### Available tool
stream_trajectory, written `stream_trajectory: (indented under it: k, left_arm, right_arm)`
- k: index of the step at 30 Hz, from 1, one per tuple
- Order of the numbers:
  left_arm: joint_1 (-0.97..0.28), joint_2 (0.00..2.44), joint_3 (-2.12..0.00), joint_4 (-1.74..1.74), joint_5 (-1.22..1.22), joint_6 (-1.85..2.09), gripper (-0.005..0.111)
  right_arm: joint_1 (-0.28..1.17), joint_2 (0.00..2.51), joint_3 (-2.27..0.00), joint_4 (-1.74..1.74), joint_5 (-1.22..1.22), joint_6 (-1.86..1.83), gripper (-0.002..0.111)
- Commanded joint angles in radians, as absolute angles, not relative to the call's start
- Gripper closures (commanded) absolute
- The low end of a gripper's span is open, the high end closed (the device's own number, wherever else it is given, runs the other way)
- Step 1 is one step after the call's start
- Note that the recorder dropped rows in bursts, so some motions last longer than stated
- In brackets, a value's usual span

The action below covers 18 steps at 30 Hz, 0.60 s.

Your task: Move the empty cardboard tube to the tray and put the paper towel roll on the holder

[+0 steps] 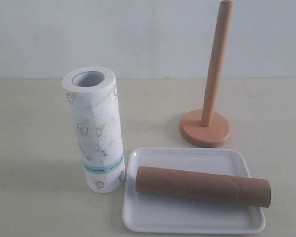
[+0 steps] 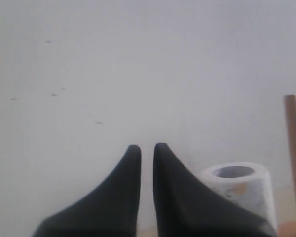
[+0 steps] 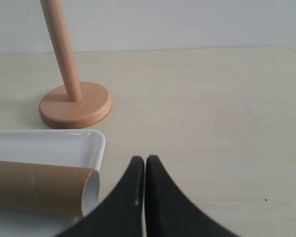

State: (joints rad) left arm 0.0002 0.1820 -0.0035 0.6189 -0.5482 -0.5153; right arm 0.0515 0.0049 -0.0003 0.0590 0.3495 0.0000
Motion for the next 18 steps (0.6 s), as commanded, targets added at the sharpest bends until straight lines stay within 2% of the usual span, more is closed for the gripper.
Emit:
stream_trajectory:
  k: [1, 12, 18]
  left_arm:
    - [0.003, 0.338, 0.0, 0.736, -0.628, -0.614, 0.098]
    - [0.003, 0.783, -0.079, 0.705, -0.667, -0.614, 0.098]
    - [0.003, 1.007, -0.098, 0.723, -0.934, -0.61, 0.098]
  right_arm:
    - [0.049, 0.0, 0.0, 0.056, 0.337, 0.0, 0.108]
    - [0.049, 0.0, 0.0, 0.056, 0.337, 0.0, 0.108]
    - [0.049, 0.0, 0.0, 0.056, 0.337, 0.0, 0.108]
